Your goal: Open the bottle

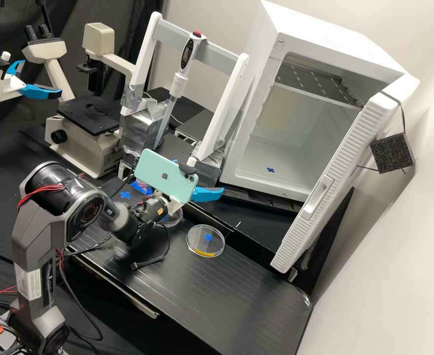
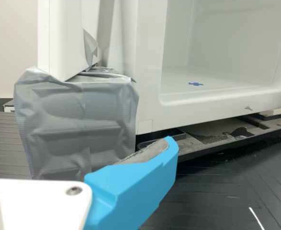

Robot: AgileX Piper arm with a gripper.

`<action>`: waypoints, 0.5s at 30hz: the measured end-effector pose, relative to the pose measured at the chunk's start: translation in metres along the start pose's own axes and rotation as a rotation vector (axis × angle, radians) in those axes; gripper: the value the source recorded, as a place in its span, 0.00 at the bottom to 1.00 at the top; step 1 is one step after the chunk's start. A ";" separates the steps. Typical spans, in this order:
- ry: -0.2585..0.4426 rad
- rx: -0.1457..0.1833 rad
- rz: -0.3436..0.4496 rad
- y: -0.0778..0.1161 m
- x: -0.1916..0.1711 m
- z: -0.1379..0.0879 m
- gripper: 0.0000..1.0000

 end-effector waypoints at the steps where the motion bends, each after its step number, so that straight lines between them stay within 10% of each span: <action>1: 0.000 0.000 0.000 0.000 0.000 0.000 1.00; 15: 0.002 0.009 -0.001 0.004 -0.015 0.001 1.00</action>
